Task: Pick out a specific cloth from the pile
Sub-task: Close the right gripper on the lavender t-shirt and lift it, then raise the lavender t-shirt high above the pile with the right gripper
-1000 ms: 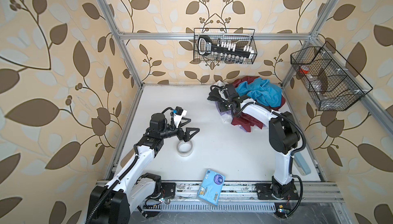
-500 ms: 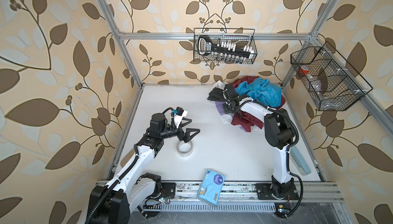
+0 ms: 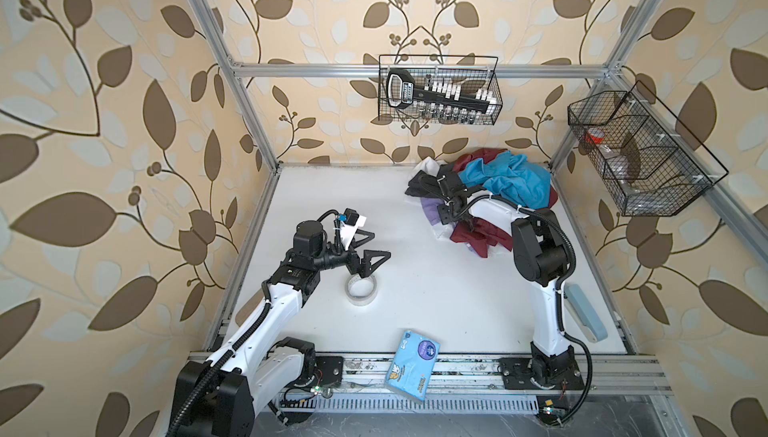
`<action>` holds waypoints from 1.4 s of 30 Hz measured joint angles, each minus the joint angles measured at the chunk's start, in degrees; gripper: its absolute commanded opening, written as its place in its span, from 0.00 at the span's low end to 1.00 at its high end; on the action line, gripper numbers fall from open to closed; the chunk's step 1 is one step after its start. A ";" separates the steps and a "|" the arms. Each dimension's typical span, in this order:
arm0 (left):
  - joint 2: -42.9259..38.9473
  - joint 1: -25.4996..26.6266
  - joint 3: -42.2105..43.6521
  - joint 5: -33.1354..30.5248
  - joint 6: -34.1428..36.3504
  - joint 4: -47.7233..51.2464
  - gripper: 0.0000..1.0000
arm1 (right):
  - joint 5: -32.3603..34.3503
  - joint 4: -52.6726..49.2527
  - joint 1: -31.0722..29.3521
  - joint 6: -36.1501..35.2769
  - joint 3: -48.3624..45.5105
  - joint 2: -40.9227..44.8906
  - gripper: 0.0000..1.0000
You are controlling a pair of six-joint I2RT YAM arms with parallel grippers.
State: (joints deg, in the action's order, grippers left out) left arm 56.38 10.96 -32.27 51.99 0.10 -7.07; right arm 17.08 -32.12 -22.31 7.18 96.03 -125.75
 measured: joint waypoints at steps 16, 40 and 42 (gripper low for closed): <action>0.00 0.00 0.00 0.00 0.15 0.00 0.99 | 3.85 0.15 0.17 1.53 0.17 1.73 0.00; -0.09 0.76 0.00 0.00 1.09 0.04 0.99 | 11.65 -1.53 0.94 -4.92 -0.11 24.24 0.00; -0.09 0.76 0.00 0.00 1.11 0.07 0.99 | 11.61 -1.57 1.84 -5.44 0.33 25.79 0.00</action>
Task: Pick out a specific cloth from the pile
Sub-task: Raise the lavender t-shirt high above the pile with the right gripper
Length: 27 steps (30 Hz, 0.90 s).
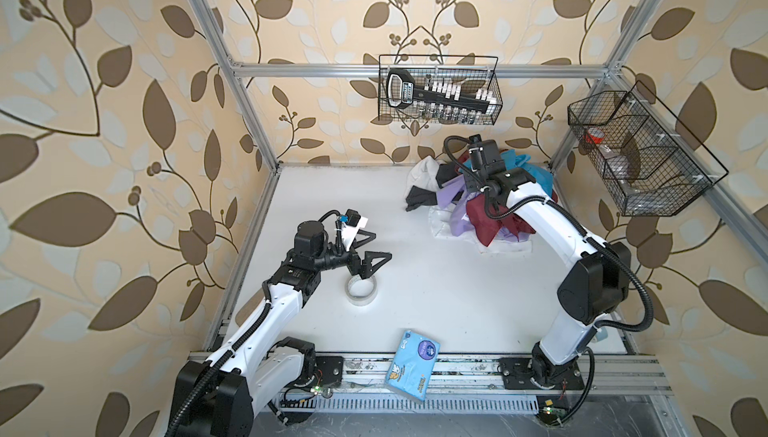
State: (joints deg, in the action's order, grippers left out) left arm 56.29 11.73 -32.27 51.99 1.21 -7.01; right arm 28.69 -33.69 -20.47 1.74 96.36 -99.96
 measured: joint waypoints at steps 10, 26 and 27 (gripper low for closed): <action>0.00 0.35 0.00 0.00 0.13 0.02 0.99 | -1.92 0.33 4.79 -1.40 3.65 6.01 0.00; 0.00 0.35 -0.35 0.00 0.15 1.16 0.99 | -2.73 0.26 5.88 -3.34 18.75 5.88 0.00; 0.00 0.35 -0.50 0.00 0.15 1.25 0.99 | -2.89 0.31 5.86 -3.32 19.04 5.88 0.00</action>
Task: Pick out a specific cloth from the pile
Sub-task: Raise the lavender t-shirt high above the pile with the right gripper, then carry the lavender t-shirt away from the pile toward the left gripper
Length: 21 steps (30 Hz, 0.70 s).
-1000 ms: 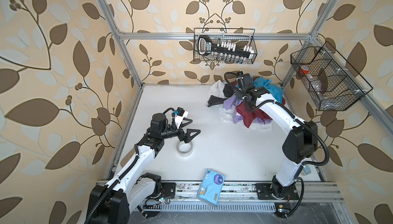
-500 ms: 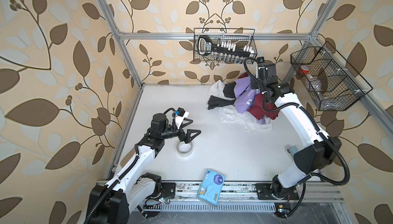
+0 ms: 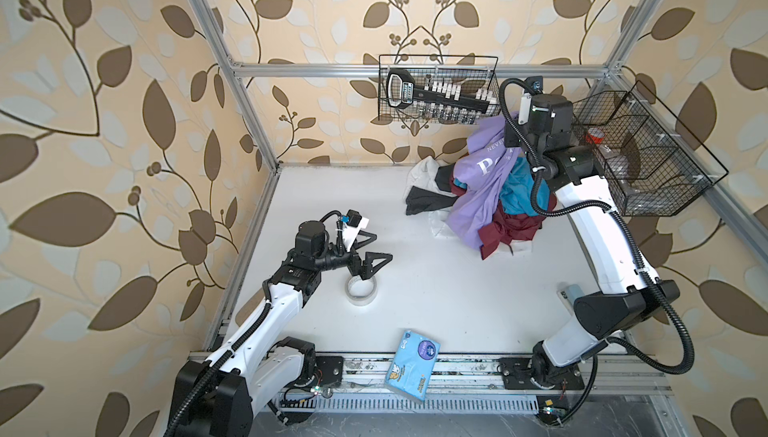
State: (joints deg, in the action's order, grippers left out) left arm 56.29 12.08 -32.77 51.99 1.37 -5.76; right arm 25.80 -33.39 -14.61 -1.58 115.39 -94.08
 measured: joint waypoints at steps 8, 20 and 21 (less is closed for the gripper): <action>-0.07 0.00 -0.15 0.00 0.02 0.09 0.99 | -3.23 0.15 0.02 1.20 0.20 0.00 0.00; -2.95 0.02 -0.15 -1.53 0.00 0.07 0.99 | -20.55 4.66 -0.07 10.49 -1.14 5.70 0.00; -3.21 0.07 -0.15 -1.57 0.00 0.02 0.99 | -22.84 5.73 -0.20 11.39 -1.16 6.49 0.00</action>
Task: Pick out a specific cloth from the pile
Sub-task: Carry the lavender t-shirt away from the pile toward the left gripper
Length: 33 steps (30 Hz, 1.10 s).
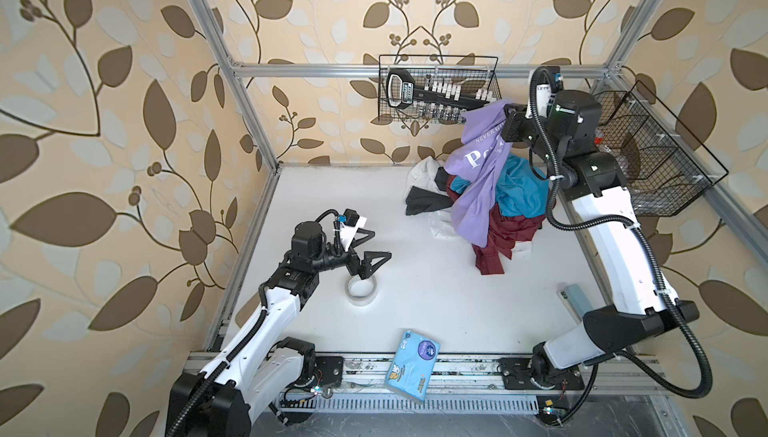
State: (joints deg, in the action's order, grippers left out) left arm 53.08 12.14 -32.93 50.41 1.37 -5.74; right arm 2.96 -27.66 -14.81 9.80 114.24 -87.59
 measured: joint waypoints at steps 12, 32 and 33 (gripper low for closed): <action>-1.29 0.70 0.00 -0.76 -0.02 0.02 0.99 | -17.53 8.35 -10.25 5.29 5.64 -8.92 0.00; -2.86 1.81 0.00 -1.36 0.11 0.02 0.99 | -35.32 23.04 -18.40 17.16 19.71 -38.21 0.00; -2.86 1.81 0.00 -1.36 0.11 0.02 0.99 | -35.58 23.34 -18.40 16.98 18.56 -39.06 0.00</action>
State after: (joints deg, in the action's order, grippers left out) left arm 50.22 13.96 -32.93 49.06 1.48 -5.72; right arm -32.62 -4.32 -33.21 26.79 132.79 -126.65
